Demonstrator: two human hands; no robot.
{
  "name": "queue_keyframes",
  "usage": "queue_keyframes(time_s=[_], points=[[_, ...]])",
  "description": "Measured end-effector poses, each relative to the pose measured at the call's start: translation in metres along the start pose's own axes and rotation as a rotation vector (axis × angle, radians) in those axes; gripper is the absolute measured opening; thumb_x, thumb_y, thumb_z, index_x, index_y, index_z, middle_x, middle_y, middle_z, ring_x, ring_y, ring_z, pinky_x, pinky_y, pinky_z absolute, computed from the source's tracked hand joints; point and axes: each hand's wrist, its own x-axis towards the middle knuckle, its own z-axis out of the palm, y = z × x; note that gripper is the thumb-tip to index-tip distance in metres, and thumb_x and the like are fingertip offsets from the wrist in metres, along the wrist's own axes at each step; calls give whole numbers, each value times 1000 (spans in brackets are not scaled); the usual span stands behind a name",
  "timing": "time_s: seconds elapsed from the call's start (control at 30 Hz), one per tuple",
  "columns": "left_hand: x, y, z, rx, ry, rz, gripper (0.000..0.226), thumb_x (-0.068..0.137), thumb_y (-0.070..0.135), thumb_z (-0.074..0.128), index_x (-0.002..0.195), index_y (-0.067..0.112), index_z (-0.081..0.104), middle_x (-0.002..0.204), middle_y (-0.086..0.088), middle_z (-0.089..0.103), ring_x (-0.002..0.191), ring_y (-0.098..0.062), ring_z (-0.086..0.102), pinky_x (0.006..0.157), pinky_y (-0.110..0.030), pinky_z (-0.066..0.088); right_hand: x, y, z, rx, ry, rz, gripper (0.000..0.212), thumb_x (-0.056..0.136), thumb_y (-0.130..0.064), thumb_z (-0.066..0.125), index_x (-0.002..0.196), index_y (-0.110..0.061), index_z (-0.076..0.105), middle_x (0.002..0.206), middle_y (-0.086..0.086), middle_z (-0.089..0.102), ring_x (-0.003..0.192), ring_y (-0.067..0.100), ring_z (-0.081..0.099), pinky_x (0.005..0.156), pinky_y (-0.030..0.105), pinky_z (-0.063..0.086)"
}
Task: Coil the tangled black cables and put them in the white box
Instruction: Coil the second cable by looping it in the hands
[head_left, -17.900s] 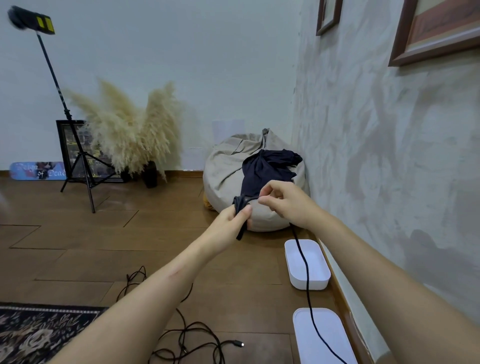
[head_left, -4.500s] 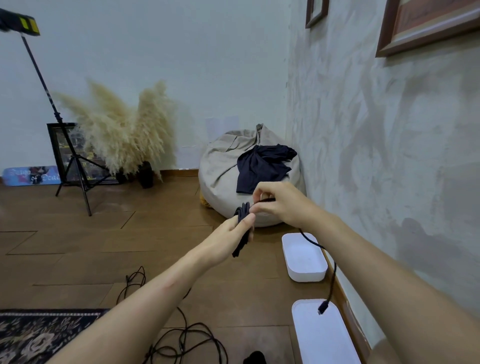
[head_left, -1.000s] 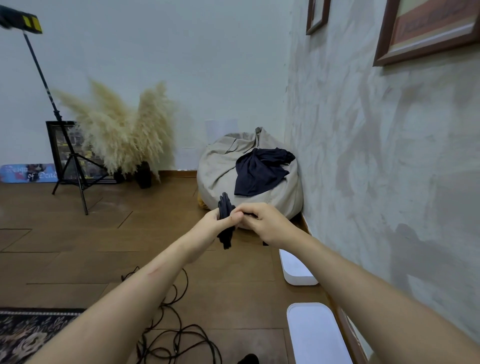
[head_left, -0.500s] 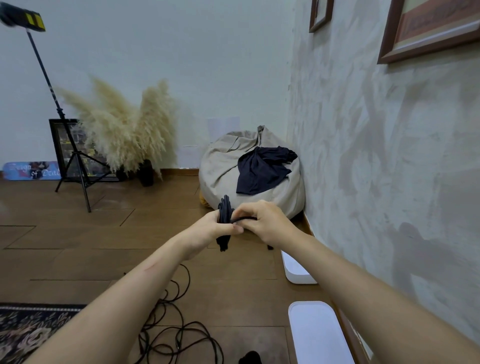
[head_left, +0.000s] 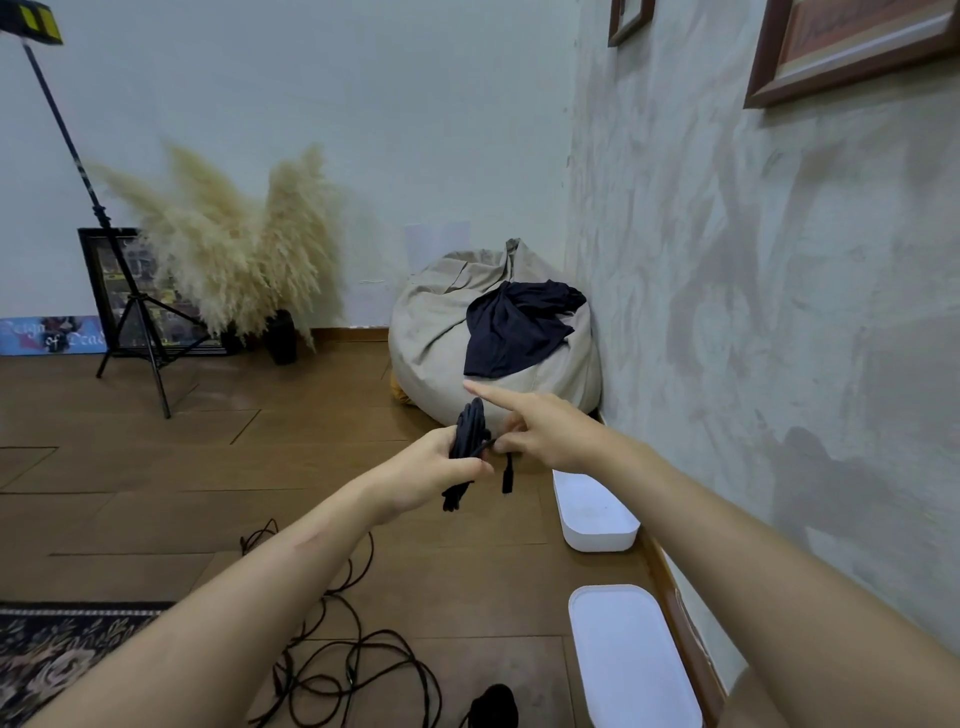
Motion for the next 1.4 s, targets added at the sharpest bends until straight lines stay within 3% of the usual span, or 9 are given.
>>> queue_keyframes(time_s=[0.13,0.23,0.37,0.6,0.83,0.93,1.07,1.23,1.4], points=[[-3,4,7,73,-17,36,21,99,10,62,93,29,55,71,24,54,67,2,48,66,-16,39,-1,3,-8,65,-75,-21,73,97,-11,63,150,-53,38,76,-14,56,66,1,51,68,18,42],[-5,6,13,130,-77,36,14,97,14,64,96,25,55,83,1,47,71,-12,44,65,-26,38,-2,2,-15,48,-191,-23,71,96,-6,64,149,-46,40,91,-14,65,76,-6,57,71,12,42],[-8,11,19,148,-124,23,13,95,18,67,93,20,54,79,-2,43,69,-18,41,64,-33,37,-3,5,-22,115,-316,22,48,93,-3,65,129,-33,57,107,12,71,81,20,58,69,34,51],[0,9,20,62,77,102,12,95,24,73,92,17,63,73,0,44,64,-18,40,61,-34,32,-3,12,-33,264,-237,70,39,95,-1,63,119,-32,60,93,-6,67,77,4,61,71,31,57],[5,7,29,122,286,158,27,96,48,65,109,25,64,92,-9,65,78,-20,57,70,-32,41,-4,16,-37,363,-192,49,34,97,-7,63,122,-30,58,114,16,69,105,27,68,76,34,62],[4,11,32,249,313,166,27,102,51,54,107,25,58,92,2,55,82,-6,49,66,-25,37,-5,15,-39,353,-179,38,34,98,-6,61,126,-26,58,113,17,67,96,18,66,79,37,62],[2,10,30,371,342,96,36,103,58,42,102,25,57,99,3,55,100,-10,47,79,-29,39,-5,13,-36,317,-171,30,35,98,-5,59,127,-25,58,109,18,67,91,13,64,79,36,61],[2,10,23,544,432,135,36,102,56,45,98,24,61,100,5,56,109,-8,37,95,-33,33,-3,7,-33,281,-105,-6,33,97,-6,59,117,-32,61,107,12,70,102,32,65,79,46,61],[-4,14,19,273,368,122,24,104,51,49,99,29,58,96,4,56,103,-7,48,73,-23,37,4,4,-31,218,-20,-58,40,92,-10,66,118,-41,63,106,-1,70,97,32,65,86,58,57]])
